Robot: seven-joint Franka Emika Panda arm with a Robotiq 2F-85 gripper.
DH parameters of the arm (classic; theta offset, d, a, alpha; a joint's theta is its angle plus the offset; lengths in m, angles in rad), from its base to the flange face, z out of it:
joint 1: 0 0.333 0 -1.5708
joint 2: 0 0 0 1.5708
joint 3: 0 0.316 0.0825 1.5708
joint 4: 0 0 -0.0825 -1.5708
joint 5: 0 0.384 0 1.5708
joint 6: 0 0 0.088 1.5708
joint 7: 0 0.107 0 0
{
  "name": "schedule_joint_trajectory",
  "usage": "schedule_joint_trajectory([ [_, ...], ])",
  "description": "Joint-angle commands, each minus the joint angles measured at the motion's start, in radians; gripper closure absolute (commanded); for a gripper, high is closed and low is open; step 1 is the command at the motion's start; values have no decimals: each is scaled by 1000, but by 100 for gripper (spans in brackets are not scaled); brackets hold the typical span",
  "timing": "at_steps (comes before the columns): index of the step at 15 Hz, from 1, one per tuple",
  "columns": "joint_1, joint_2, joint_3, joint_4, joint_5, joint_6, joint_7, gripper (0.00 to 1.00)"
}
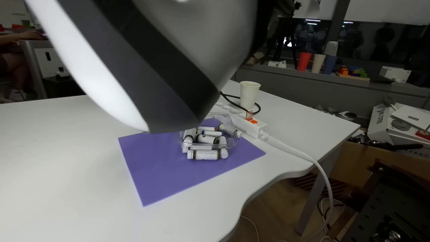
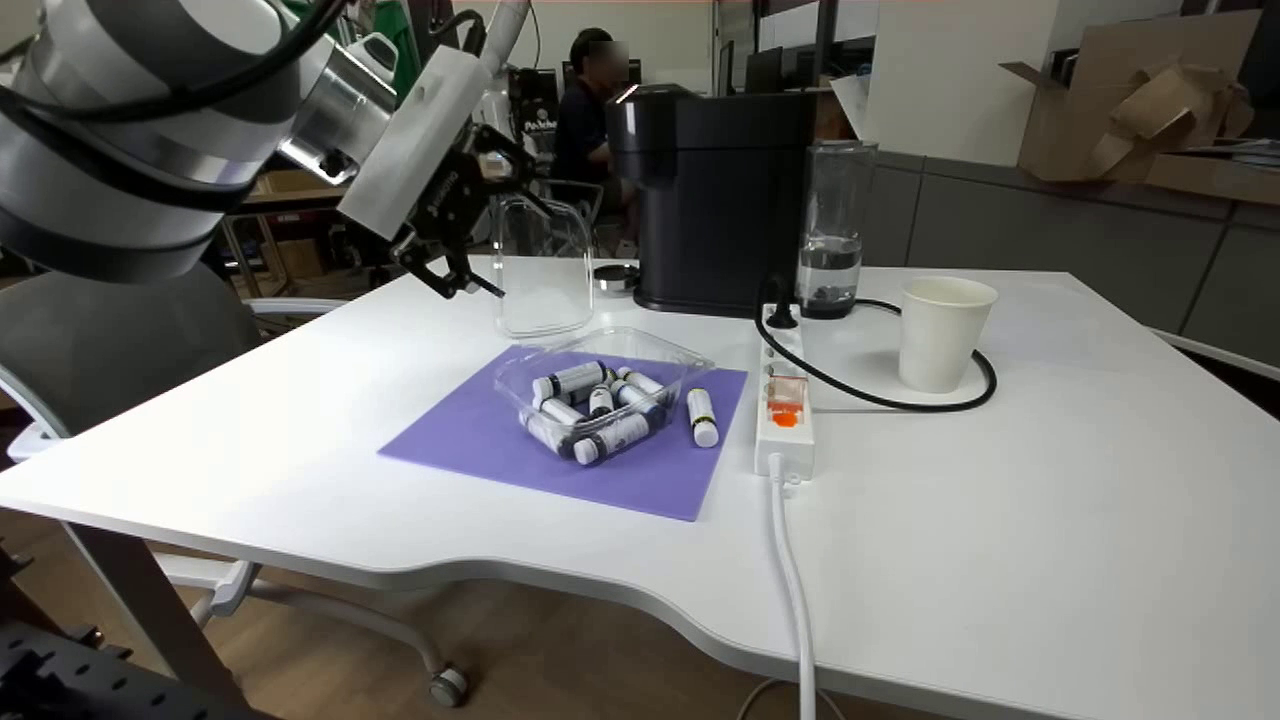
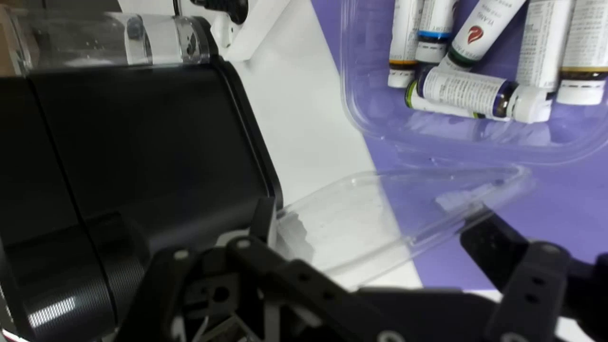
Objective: Close the lid of the bowl
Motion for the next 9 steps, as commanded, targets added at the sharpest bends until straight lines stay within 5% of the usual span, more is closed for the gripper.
schedule_joint_trajectory([
  [1, -58, -118, -36, -70, -96, 5, 76, 0],
  [5, -182, -238, -51, -93, -179, 1, 91, 0],
  [9, -379, -372, -1, -84, -273, 0, 79, 0],
])
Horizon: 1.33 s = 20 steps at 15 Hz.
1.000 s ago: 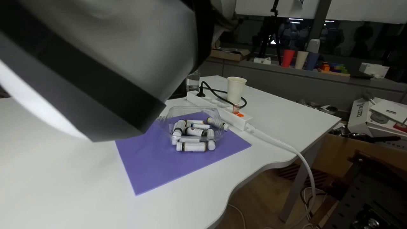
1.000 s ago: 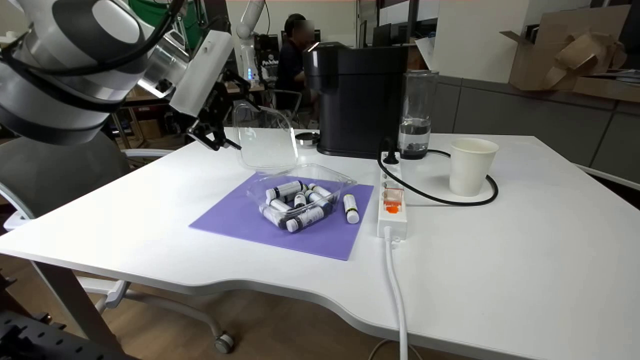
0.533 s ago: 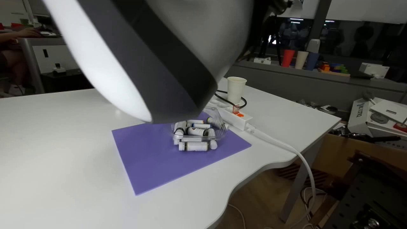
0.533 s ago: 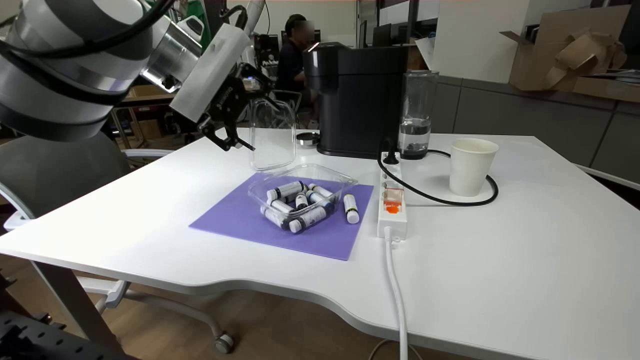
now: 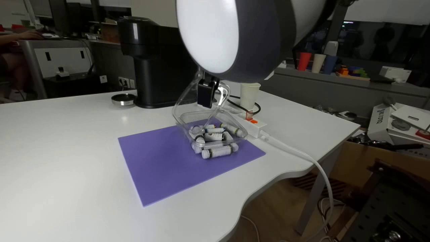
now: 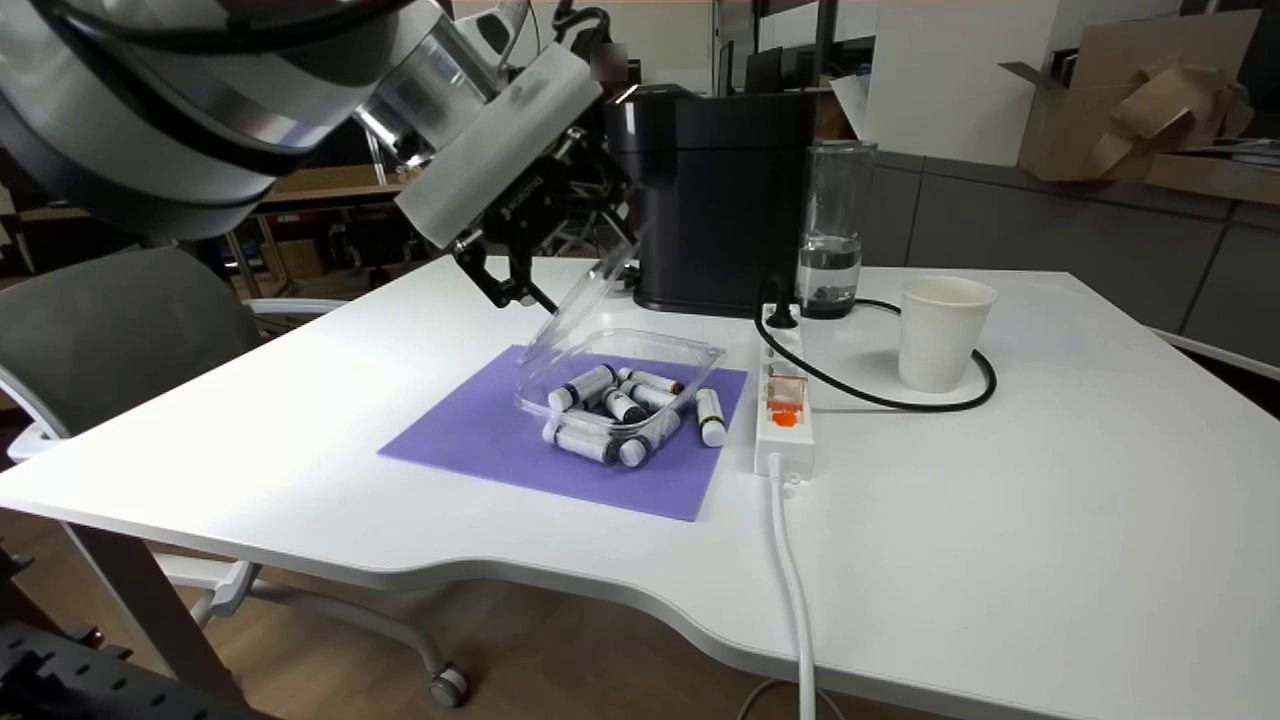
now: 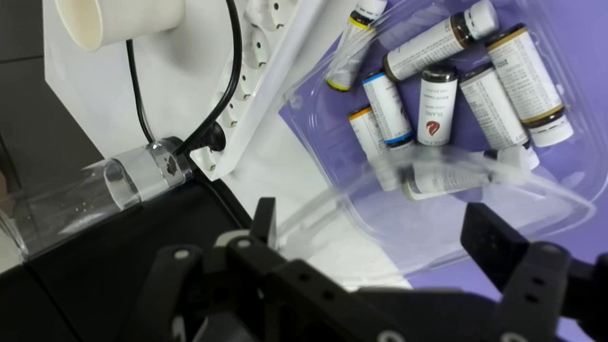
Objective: Close the lid of the bowl
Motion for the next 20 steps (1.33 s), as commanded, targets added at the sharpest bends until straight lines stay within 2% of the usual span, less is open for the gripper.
schedule_joint_trajectory([
  [1, -178, -173, 47, -7, -97, -3, 0, 0],
  [6, -444, -350, 194, 5, -220, -110, 6, 0],
  [8, -555, -459, 281, -12, -294, -202, -2, 0],
  [10, -632, -569, 365, -38, -327, -330, -31, 0],
  [11, -641, -622, 392, -57, -289, -391, -74, 0],
  [12, -618, -657, 409, -9, -209, -500, -125, 0],
  [13, -570, -691, 357, -12, -141, -552, -200, 0],
  [16, -525, -712, 288, 8, -26, -632, -349, 0],
  [20, -524, -691, 230, 42, -4, -660, -460, 0],
])
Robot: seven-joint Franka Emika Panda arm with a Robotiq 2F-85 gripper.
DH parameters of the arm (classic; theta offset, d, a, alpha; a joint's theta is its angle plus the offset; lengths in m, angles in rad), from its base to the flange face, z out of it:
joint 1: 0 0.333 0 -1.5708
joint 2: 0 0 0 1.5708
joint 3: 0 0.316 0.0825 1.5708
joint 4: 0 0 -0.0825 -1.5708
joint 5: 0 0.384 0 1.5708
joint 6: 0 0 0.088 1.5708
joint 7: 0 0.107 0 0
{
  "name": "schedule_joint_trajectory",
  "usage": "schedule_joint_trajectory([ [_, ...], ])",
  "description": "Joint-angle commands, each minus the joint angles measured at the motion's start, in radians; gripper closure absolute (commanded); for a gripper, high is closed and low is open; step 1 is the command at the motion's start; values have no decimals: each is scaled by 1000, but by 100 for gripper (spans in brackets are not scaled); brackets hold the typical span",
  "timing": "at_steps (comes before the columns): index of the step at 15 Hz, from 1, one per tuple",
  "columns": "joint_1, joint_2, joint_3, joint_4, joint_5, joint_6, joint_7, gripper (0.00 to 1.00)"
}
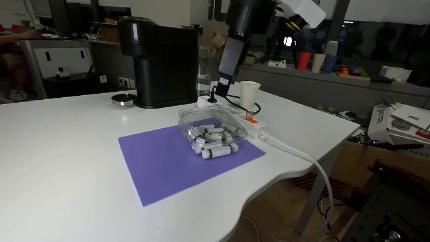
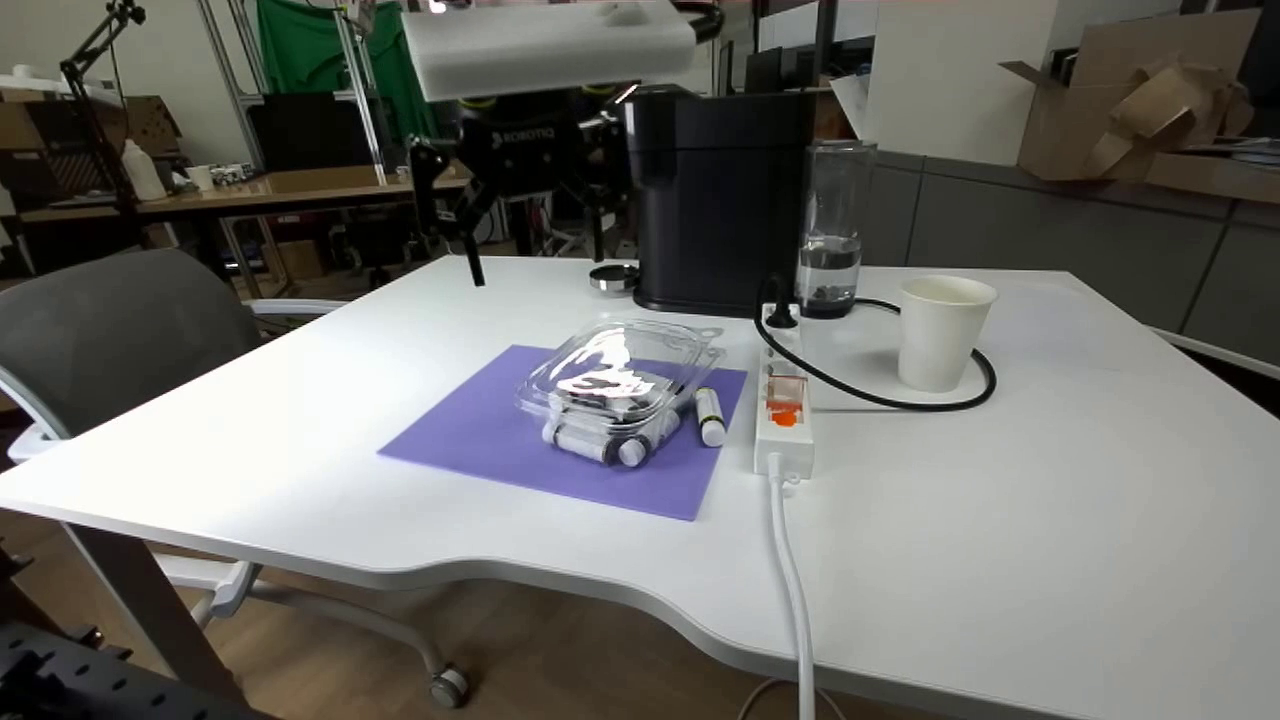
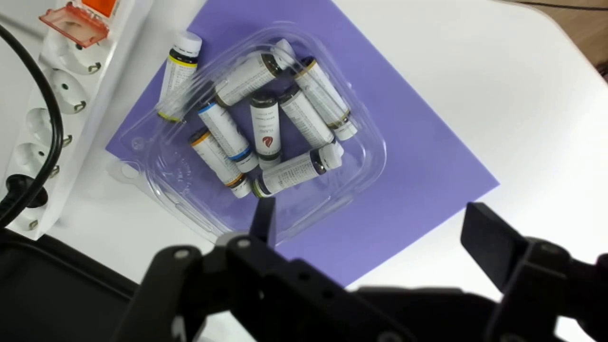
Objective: Close the lid of the bowl
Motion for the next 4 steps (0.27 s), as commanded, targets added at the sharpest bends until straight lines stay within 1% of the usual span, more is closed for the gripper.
schedule_joint_trajectory([
  [1, 7, 21, -43, 43, 8, -22, -64, 0],
  [4, 4, 32, -58, 61, -5, -35, -97, 0],
])
